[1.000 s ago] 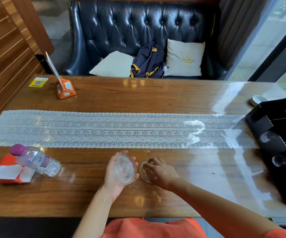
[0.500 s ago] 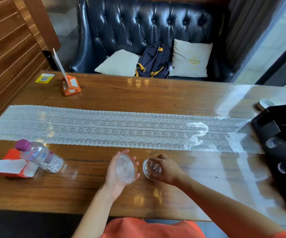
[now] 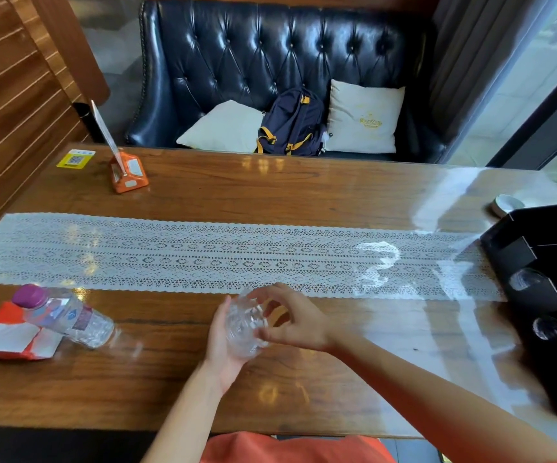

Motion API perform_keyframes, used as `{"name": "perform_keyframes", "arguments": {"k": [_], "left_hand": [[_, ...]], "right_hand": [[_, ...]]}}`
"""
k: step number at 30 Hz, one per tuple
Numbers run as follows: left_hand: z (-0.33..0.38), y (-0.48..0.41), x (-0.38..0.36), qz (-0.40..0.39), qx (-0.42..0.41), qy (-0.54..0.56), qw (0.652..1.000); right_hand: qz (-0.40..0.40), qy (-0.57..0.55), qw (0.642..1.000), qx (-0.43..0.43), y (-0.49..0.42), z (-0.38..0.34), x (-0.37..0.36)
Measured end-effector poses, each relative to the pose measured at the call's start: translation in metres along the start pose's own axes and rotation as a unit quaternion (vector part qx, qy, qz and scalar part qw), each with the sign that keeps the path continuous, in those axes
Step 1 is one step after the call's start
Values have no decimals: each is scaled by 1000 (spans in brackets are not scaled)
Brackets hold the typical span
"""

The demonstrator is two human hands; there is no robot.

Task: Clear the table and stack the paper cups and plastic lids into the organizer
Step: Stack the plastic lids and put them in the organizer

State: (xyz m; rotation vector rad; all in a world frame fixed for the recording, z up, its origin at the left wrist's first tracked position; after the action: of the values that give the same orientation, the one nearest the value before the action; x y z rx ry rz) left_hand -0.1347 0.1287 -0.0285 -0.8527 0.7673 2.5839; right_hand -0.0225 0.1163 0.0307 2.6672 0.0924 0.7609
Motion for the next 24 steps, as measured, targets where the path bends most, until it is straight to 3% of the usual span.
{"name": "perform_keyframes", "arguments": {"k": [4, 18, 24], "left_hand": [[-1, 1, -3, 9, 1, 31, 999], [1, 2, -4, 8, -19, -40, 999], [0, 3, 1, 33, -4, -24, 999]], "right_hand": [[-5, 48, 999, 20, 3, -2, -13], [37, 68, 997, -15, 5, -2, -18], [-9, 109, 994, 31, 7, -4, -20]]}}
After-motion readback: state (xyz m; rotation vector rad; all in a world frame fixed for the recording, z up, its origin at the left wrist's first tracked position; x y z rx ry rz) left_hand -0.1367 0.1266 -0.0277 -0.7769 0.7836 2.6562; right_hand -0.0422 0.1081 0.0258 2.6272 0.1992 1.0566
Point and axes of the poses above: each hand's wrist, its own y-axis away from the middle knuckle, its own x-axis out of the back of the hand, z = x × y, the point moved 7 cm from there along -y, towards the middle knuckle, and after that the axes turned 15 degrees about -x, right-handed, at the moved point
